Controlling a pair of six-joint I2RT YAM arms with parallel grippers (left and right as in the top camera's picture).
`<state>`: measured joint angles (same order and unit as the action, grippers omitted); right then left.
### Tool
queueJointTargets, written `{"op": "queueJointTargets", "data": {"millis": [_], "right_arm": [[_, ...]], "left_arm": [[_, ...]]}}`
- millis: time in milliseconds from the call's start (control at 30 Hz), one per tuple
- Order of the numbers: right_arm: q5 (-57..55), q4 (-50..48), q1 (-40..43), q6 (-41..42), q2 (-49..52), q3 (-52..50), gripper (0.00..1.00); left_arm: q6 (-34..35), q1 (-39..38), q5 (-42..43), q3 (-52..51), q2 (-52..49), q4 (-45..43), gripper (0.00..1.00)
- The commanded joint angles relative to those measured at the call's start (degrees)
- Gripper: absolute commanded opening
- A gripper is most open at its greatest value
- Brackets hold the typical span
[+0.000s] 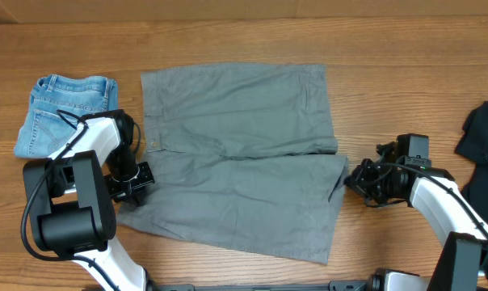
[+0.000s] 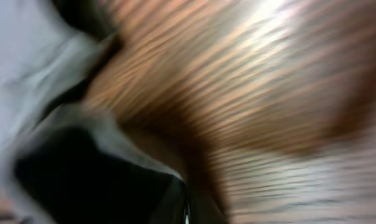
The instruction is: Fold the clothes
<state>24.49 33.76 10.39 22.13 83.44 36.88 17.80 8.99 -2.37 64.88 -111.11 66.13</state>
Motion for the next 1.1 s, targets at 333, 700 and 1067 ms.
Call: {"op": "queueJointTargets", "data": {"millis": [333, 700, 1067], "right_arm": [[15.45, 8.79, 6.78, -15.13, -0.37, 4.17, 0.34], [12.85, 2.73, -0.22, -16.33, 0.68, 0.5, 0.41], [11.8, 1.03, -1.92, -14.69, 3.17, 2.08, 0.04]], "left_arm": [[-1.11, -0.02, -2.01, 0.17, -1.16, -3.89, 0.1], [-1.14, -0.02, -0.57, 0.17, -1.14, -4.9, 0.13], [-1.57, -0.02, -0.57, 0.17, -1.14, -4.24, 0.13]]}}
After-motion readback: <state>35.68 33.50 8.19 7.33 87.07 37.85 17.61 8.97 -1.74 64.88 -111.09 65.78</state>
